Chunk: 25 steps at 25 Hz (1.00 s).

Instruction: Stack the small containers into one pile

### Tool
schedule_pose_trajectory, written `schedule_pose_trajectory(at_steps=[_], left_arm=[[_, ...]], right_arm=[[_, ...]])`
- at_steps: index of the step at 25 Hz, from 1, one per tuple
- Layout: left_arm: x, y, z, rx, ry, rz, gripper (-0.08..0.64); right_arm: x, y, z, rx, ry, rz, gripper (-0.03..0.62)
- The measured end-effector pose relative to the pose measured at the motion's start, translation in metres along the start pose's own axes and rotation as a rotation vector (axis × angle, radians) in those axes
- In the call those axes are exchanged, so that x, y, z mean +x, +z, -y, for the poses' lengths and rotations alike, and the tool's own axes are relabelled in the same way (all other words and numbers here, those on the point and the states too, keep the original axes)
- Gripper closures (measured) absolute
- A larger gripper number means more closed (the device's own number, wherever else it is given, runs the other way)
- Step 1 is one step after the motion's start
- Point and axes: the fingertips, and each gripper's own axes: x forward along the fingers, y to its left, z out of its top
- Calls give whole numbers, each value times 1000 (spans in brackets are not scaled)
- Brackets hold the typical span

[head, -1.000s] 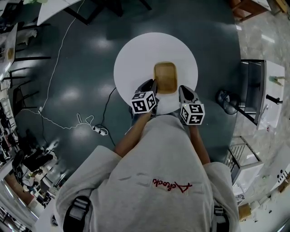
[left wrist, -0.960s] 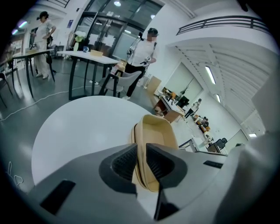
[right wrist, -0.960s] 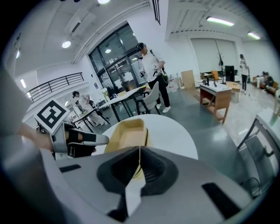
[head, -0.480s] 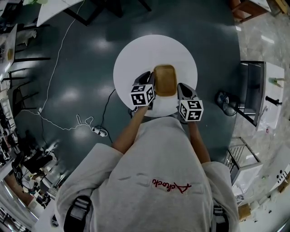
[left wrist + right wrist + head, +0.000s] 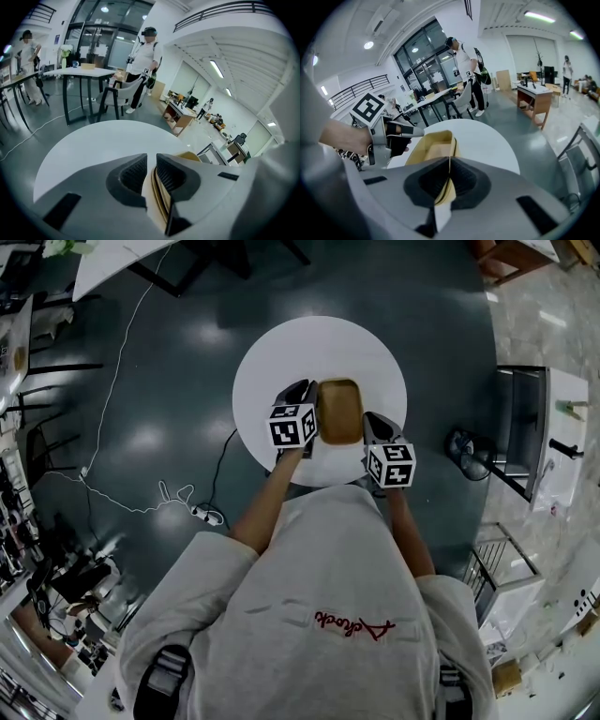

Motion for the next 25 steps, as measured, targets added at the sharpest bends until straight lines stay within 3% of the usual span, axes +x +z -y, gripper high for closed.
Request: schedule_pose_trajectory(at_steps=[16, 25], left_arm=[[-9, 0, -1, 40, -7, 11, 526], [-37, 15, 12, 73, -34, 69, 541]], right_arm=[[-4, 3, 5, -6, -2, 13, 569], [-24, 23, 0, -44, -8, 94, 569]])
